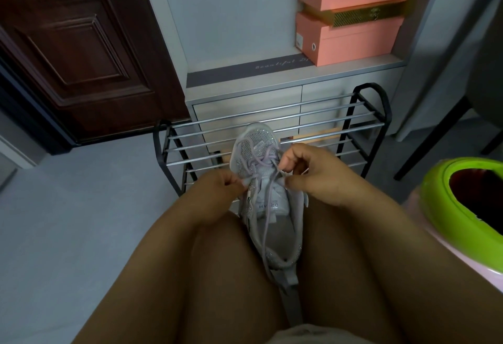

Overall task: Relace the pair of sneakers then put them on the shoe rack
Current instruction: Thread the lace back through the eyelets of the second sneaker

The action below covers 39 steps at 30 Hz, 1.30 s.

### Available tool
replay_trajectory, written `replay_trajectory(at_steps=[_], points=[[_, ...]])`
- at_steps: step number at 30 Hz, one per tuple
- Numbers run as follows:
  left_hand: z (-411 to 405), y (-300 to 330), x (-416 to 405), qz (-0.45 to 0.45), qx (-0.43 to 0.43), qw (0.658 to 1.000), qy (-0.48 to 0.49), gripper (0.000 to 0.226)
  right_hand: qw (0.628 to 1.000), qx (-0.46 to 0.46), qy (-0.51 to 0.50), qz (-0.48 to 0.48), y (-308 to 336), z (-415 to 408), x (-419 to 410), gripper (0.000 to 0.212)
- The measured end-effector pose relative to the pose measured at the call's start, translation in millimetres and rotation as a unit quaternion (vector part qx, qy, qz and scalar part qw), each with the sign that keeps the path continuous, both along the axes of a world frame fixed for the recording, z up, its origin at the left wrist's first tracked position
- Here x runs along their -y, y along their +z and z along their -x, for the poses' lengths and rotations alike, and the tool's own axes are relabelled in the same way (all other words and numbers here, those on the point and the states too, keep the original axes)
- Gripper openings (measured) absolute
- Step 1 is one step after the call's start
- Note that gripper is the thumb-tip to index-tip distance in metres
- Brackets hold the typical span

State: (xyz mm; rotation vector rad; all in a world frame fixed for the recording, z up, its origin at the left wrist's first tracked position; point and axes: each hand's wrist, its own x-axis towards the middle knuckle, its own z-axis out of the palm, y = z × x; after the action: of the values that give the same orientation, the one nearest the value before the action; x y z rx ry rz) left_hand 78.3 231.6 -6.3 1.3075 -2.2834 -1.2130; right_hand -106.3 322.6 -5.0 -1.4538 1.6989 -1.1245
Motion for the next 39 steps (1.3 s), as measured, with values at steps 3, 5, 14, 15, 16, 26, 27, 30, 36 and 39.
replay_trajectory(at_steps=[3, 5, 14, 15, 16, 26, 27, 30, 36, 39], points=[[-1, 10, -2, -0.028, -0.039, 0.999, 0.027, 0.029, 1.000, -0.007, -0.002, 0.003, 0, 1, 0, 0.020], [-3, 16, -2, -0.087, -0.119, 0.987, 0.061, 0.026, 1.000, -0.013, 0.001, 0.002, 0, 0, 0, 0.024], [4, 67, -4, -0.214, -0.426, 0.877, 0.060, 0.016, 0.996, 0.082, -0.008, 0.031, 5, 4, 0, 0.021], [7, 73, -6, -0.213, -0.437, 0.873, 0.042, 0.018, 0.993, 0.111, 0.000, 0.043, 8, 2, -1, 0.018], [11, 78, -9, -0.215, -0.447, 0.868, 0.023, 0.019, 0.989, 0.134, 0.019, 0.053, 11, 1, -2, 0.015], [59, 94, -32, -0.187, -0.458, 0.869, -0.005, 0.028, 0.936, 0.315, 0.148, 0.051, 26, -12, -14, 0.012], [61, 92, -33, -0.174, -0.451, 0.875, -0.003, 0.028, 0.914, 0.373, 0.152, 0.048, 27, -8, -15, 0.014], [65, 87, -35, -0.165, -0.440, 0.882, 0.008, 0.026, 0.871, 0.462, 0.157, 0.052, 33, -2, -18, 0.024], [75, 81, -41, -0.142, -0.468, 0.871, 0.028, 0.025, 0.962, 0.250, 0.106, 0.043, 30, -12, -17, 0.016], [73, 82, -40, -0.119, -0.444, 0.888, 0.016, 0.022, 0.966, 0.234, 0.099, 0.049, 31, -12, -18, 0.017]])
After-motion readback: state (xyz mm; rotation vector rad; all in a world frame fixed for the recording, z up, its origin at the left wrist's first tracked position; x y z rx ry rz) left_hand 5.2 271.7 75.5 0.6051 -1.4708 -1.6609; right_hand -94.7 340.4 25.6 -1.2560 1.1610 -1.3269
